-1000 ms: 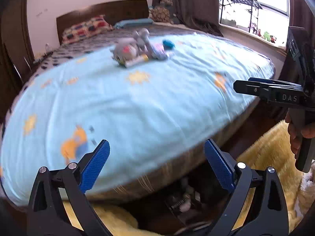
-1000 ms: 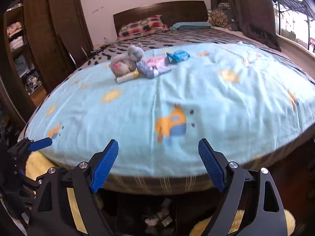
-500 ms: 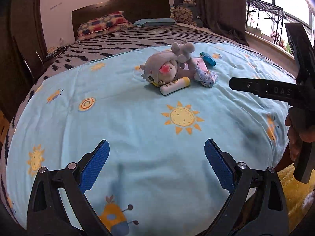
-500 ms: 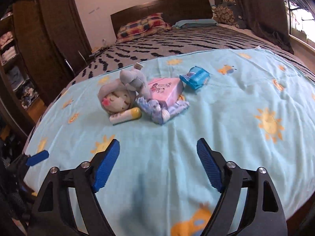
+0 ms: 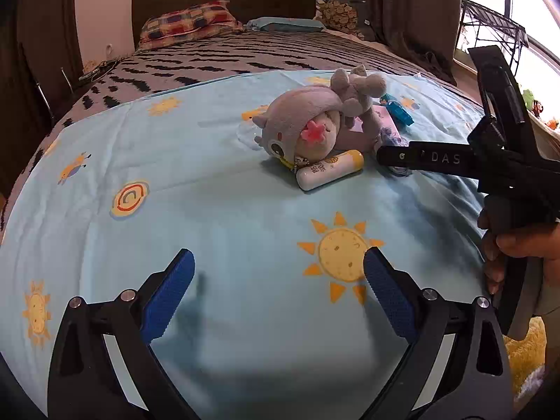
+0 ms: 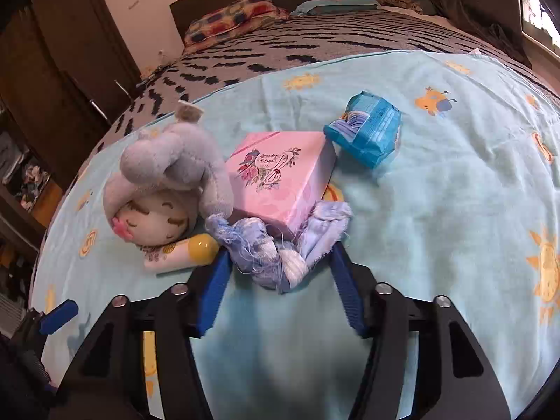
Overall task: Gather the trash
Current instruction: 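Grasp the white lotion tube with the left gripper while the right gripper grasps the blue-white cloth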
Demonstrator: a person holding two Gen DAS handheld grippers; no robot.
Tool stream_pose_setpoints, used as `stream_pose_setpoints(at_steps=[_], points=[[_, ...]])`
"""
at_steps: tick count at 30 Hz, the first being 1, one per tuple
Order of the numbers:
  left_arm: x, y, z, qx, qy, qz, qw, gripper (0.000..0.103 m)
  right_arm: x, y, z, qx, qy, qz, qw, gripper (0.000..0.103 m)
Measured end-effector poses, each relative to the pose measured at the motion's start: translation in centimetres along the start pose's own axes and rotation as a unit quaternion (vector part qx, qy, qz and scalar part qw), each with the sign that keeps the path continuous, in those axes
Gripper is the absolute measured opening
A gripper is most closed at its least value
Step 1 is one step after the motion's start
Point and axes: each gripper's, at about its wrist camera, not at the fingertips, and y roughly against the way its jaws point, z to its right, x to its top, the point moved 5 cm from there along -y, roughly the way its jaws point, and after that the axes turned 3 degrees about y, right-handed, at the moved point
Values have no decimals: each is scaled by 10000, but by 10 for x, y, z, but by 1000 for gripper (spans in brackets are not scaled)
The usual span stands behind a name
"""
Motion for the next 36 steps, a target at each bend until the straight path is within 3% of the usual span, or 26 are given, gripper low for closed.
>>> stream_pose_setpoints(at_steps=[2,4,22,29,36], points=[[5,-6,2,9,28,-7,10000,92,1,5,3,-32,8,73,10000,36],[12,-12,4,33,75,-28,10000,92,1,11,7,-35,53,170,9998,34],[49,-72,53,-25,233,-338,9992,91,-25,83,58,-365,363,684,9963,33],[63,-89,53,42,609,-444,9971,81,-39,98,67,-315,387,756,9959,33],[64,-88,54,270,483,-413,9976,65,-51,107,66,-280,474,793,9953,33]])
